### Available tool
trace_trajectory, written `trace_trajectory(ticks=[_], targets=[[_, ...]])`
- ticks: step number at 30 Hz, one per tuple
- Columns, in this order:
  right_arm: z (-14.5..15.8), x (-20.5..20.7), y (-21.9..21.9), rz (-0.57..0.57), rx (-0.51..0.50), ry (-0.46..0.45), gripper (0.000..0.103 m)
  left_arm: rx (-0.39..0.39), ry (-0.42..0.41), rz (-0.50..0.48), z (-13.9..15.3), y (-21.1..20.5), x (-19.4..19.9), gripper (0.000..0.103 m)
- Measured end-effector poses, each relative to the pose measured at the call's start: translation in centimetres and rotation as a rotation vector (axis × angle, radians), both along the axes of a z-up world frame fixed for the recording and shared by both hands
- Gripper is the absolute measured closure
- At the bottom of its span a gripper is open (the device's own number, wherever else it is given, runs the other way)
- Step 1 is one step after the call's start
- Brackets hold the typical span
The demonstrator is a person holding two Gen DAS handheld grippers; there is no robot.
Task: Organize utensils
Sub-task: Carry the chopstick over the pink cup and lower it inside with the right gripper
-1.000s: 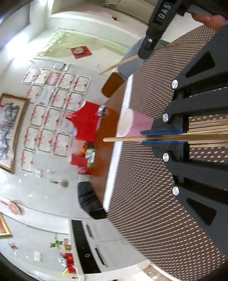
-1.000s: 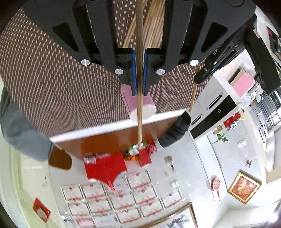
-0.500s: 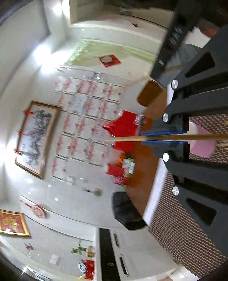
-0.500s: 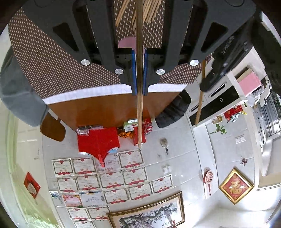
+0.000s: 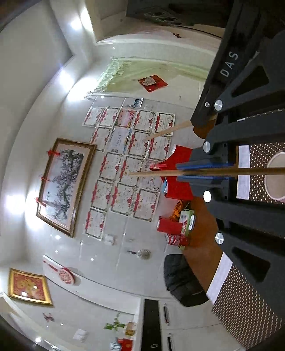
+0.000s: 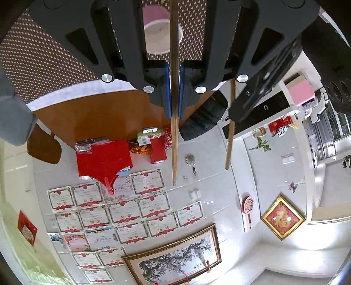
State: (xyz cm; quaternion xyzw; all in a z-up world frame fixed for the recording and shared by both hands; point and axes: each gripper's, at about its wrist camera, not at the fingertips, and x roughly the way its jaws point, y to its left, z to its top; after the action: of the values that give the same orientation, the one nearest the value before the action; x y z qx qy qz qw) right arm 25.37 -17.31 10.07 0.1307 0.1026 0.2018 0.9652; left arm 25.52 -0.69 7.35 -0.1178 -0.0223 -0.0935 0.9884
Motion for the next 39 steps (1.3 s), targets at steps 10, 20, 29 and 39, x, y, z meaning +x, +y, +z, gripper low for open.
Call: trace_trajectory(ticks=[10, 20, 29, 39], targets=[[-2.2, 4.9, 0.2, 0.016, 0.067, -0.081, 0.096, -0.108, 0.091, 0.044, -2.9, 1.0, 7.0, 0.097], [-5.5, 9.2, -0.2, 0.045, 0.124, -0.006, 0.096, -0.074, 0.111, 0.082, -4.8, 1.0, 9.5, 0.097], [-6.4, 9.2, -0.3, 0.034, 0.12, -0.015, 0.096, -0.038, 0.111, 0.107, -5.2, 0.8, 9.3, 0.097], [-7.9, 9.0, 0.1, 0.03, 0.058, 0.018, 0.096, 0.03, 0.158, 0.111, -6.7, 0.6, 9.0, 0.097]])
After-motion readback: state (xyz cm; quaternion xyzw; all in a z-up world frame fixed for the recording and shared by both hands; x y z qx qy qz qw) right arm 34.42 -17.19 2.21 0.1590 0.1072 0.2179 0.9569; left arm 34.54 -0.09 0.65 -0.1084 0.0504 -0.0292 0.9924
